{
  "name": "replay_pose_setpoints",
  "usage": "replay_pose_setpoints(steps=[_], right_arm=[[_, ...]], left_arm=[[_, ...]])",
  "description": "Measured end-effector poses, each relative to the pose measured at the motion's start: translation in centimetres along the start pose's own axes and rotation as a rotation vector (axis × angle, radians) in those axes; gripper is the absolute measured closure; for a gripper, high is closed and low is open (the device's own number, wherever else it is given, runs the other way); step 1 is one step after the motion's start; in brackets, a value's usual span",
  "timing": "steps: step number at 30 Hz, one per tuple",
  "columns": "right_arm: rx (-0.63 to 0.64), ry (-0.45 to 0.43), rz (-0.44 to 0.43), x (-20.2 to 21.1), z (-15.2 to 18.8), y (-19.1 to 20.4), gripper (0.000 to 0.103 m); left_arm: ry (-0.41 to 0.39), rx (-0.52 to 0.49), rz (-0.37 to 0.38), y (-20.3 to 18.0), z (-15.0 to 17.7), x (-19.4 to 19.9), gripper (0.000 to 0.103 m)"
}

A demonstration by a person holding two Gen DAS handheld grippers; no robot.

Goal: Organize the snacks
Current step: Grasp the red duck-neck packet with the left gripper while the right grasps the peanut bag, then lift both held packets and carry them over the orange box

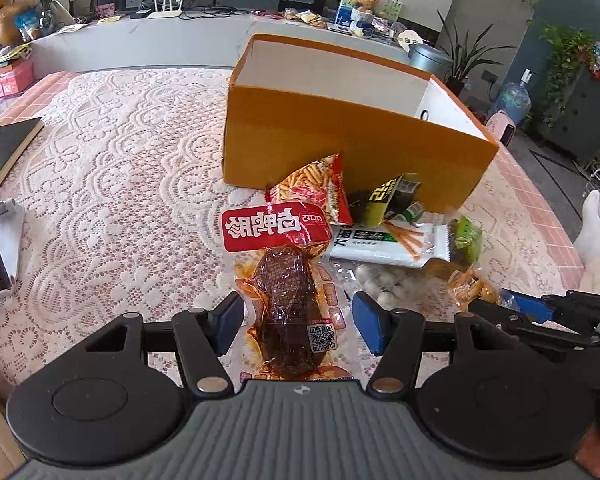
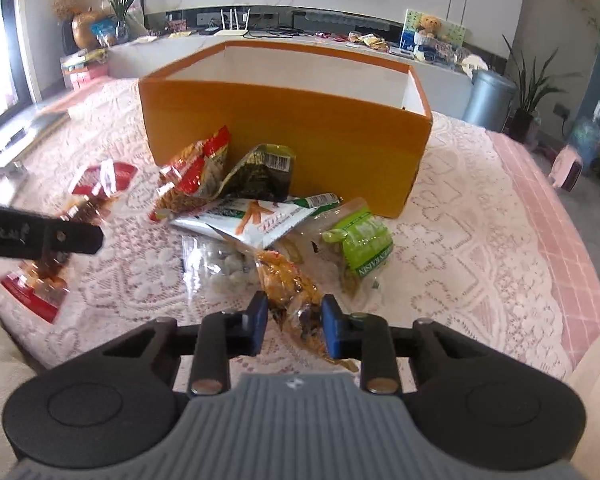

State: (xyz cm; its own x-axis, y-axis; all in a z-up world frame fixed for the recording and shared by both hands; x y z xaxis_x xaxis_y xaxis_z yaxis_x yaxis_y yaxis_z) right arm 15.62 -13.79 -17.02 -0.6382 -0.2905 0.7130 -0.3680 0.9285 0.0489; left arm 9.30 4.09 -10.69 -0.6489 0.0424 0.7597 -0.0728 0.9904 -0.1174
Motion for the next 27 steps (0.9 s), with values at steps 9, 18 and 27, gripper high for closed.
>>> replay_pose_setpoints(steps=[9,18,27], right_arm=[[-0.187,0.059,-0.063,-0.7,-0.3,-2.6,0.076],[-0.159,0.049,-0.062,-2.7,-0.7,-2.2,0.067],[-0.186,0.032,-0.044,-2.1,-1.4,-2.9,0.080]], left_arm=[[0.011,-0.015,0.014,-0.8,0.1,0.0,0.035],[0.032,-0.019,0.009,-0.9,0.2,-0.5,0.035],[0.028,-0.017,0.014,-1.1,0.2,-0.4,0.035]])
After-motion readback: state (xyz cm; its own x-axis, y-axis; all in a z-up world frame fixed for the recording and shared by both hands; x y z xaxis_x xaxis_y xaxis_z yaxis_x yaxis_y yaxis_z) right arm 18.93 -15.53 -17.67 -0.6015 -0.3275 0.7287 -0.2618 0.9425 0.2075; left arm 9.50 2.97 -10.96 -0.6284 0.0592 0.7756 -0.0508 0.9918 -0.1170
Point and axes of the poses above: each gripper's, at about its wrist camera, not at the fingertips, and x roughly against the way its jaws point, y to its left, z to its underside, the point moved 3 cm from there along -x, roughly the way its jaws point, and after that the axes turned 6 degrees about -x, right-handed, at the moved point
